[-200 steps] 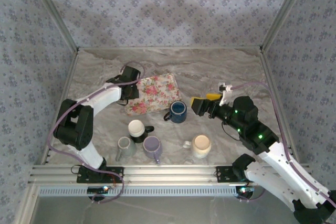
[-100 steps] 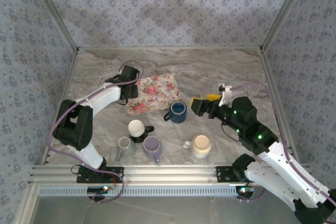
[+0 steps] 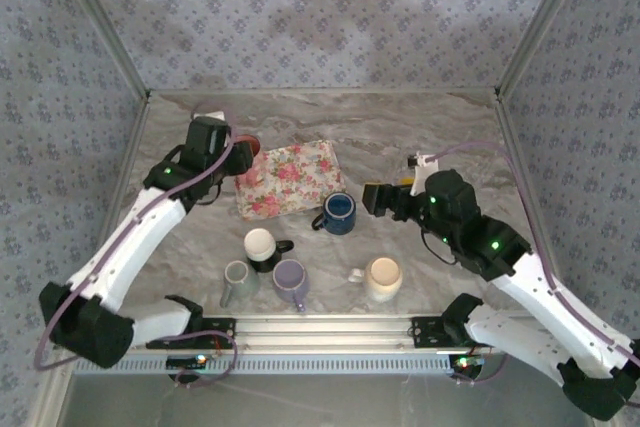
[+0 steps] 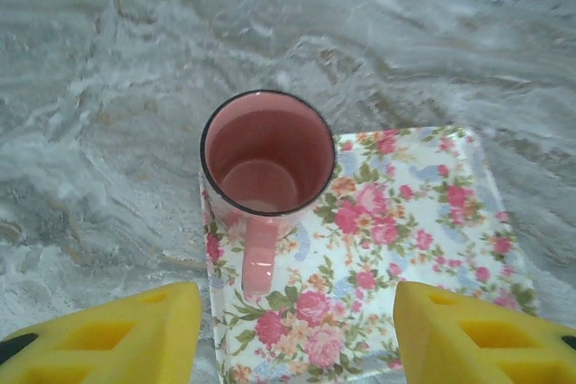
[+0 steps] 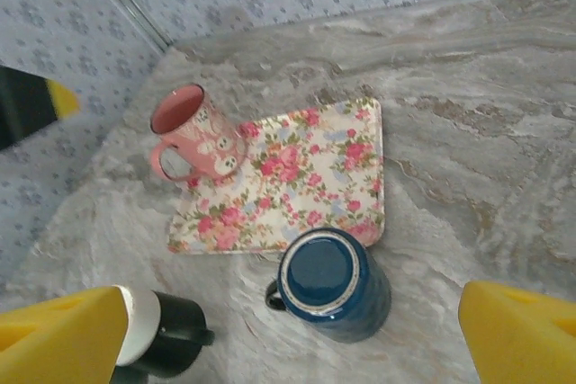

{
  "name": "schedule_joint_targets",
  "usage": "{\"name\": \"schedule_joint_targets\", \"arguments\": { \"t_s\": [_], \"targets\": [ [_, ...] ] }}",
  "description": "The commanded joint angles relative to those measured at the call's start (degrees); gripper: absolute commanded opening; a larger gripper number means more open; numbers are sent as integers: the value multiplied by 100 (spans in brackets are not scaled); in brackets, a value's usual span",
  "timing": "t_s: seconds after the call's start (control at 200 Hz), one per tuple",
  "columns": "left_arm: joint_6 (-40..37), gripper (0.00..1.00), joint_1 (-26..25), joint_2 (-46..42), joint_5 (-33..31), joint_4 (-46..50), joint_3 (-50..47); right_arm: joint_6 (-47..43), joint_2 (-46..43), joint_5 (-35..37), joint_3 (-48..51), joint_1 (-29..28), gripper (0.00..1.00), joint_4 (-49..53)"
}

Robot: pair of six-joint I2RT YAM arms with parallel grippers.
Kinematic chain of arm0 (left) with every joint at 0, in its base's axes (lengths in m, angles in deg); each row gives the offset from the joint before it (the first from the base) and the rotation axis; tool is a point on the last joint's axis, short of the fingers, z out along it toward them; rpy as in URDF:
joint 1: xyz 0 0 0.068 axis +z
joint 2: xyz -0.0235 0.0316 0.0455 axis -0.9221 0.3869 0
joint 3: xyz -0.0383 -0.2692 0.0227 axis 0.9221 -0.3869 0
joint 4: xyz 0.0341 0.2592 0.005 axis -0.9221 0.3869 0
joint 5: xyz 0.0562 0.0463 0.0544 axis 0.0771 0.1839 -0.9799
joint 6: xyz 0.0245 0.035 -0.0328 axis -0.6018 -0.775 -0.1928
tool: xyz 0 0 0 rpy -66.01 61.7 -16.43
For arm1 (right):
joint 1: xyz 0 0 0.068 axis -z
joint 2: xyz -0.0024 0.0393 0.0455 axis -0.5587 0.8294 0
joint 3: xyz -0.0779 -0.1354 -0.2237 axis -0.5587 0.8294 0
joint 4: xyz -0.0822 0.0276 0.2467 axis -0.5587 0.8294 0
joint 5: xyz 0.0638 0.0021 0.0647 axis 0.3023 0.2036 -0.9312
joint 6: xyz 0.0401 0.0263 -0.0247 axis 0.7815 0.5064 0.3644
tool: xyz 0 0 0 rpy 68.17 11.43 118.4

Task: Turn the mug right side up

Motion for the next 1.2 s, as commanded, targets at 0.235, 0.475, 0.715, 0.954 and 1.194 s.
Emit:
{"name": "schedule_joint_targets", "arguments": {
  "t_s": [0.235,0.475,0.715,0.954,1.194],
  "targets": [
    [-880,59,-1094,-642,-216,-171,-373,-113,2164,479,-1693,-579,100,2861],
    [-948,59,-1104,-1100,-237,-489,-782,1501,3336,437,-2527,-477,100,2880],
    [-955,60,-1233,-1383,-82,-547,-862,894,3312,413,-2178,-805,100,3820],
    [-976,60,-1393,-1546,-18,-577,-869,3208,2278,231,-1048,-863,100,4156],
    [-881,60,-1432,-1628,166,-586,-843,6702,1422,-4,-192,-654,100,4339]
  ]
}}
